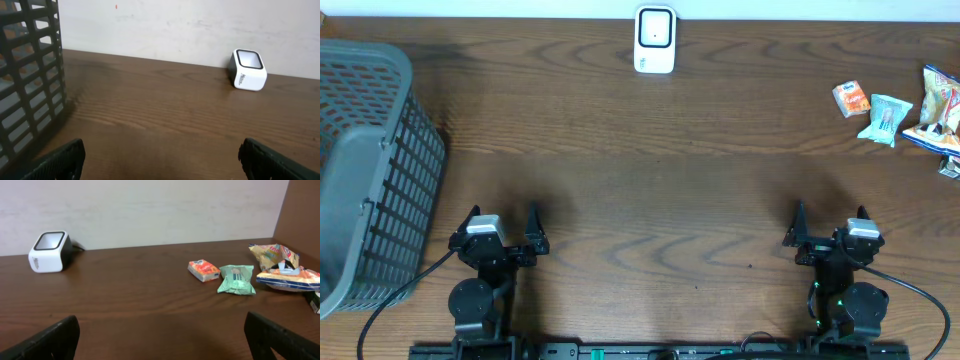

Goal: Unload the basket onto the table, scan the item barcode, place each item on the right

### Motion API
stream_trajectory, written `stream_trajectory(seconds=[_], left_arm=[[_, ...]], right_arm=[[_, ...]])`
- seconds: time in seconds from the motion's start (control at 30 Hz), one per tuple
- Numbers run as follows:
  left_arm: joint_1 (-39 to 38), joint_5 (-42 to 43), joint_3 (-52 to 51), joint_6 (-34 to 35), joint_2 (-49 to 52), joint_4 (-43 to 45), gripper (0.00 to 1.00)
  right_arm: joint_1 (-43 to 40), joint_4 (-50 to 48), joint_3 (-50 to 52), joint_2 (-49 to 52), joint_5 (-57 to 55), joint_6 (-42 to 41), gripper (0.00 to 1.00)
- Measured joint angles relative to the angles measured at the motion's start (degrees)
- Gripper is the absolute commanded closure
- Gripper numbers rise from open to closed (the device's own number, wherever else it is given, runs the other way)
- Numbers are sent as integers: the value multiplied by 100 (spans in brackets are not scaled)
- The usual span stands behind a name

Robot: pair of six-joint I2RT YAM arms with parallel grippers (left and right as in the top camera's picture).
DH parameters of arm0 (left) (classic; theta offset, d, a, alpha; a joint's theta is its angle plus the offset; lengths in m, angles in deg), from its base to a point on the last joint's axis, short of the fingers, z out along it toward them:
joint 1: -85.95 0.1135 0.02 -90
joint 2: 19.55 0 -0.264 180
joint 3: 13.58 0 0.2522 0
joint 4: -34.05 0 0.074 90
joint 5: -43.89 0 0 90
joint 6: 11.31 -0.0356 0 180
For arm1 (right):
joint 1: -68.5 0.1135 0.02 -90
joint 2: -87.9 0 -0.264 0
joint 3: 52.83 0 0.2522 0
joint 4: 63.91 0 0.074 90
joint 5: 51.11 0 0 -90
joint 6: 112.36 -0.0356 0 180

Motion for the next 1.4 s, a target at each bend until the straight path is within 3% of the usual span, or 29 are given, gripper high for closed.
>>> stream_trajectory(seconds=[0.3, 1.4], left_arm=[[-304, -22, -55, -17, -55, 83, 2], [-328, -46, -55, -125, -57, 81, 2]], right_arm=[[0, 0, 0, 0, 2, 2, 1], [0, 0, 0, 0, 2, 2, 1]])
